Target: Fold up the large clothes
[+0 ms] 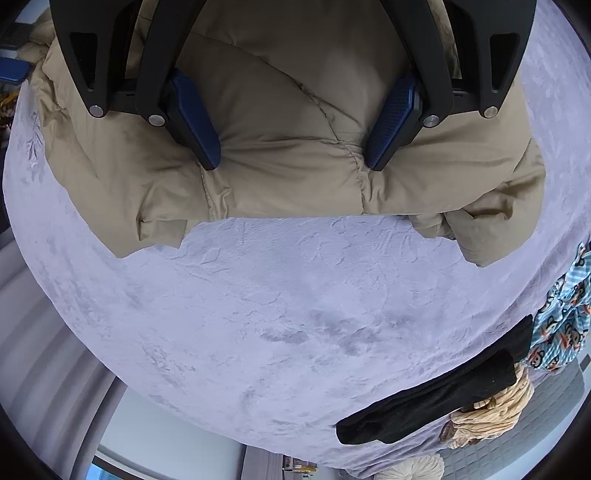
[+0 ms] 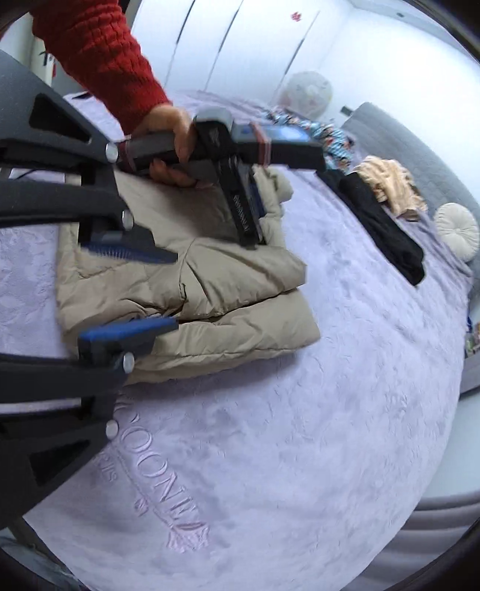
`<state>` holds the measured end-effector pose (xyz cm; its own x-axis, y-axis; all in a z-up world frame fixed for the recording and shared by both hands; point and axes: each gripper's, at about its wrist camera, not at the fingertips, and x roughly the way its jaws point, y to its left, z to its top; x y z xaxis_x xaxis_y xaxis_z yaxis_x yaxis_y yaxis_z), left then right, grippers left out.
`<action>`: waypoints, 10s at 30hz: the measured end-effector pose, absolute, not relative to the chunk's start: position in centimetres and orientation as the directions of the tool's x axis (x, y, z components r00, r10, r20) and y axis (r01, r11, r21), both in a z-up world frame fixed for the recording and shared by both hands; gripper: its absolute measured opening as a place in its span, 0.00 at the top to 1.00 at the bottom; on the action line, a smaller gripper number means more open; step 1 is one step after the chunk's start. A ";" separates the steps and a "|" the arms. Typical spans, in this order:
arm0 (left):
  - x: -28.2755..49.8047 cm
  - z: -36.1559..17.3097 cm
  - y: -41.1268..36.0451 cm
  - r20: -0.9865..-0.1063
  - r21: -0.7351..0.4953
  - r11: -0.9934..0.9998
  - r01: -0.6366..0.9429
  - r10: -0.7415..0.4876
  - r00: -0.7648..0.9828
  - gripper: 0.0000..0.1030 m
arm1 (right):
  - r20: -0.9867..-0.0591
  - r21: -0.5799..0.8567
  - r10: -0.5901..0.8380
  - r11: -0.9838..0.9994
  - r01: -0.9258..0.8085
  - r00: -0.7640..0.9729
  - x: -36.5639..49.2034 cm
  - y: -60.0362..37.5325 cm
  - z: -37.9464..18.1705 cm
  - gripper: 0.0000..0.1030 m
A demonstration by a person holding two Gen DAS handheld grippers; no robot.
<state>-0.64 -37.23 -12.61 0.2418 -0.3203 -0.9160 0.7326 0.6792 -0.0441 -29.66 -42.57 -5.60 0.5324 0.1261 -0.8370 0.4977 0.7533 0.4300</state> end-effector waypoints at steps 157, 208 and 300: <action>-2.1 -7.2 -14.7 -0.856 -0.409 0.819 0.401 -0.498 0.143 0.27 | -0.657 0.754 0.681 0.602 0.265 0.322 -10.4 -40.7 -11.6 0.43; 17.9 -11.0 8.1 -0.879 -0.029 0.931 0.364 -0.197 0.433 0.37 | -0.849 0.451 0.397 0.888 0.089 0.349 0.5 -9.8 -8.2 0.75; -6.7 5.9 17.8 -0.850 -0.012 0.987 0.161 -0.095 0.519 0.00 | -0.851 0.147 0.010 0.964 0.220 0.524 -12.0 -6.3 2.8 0.17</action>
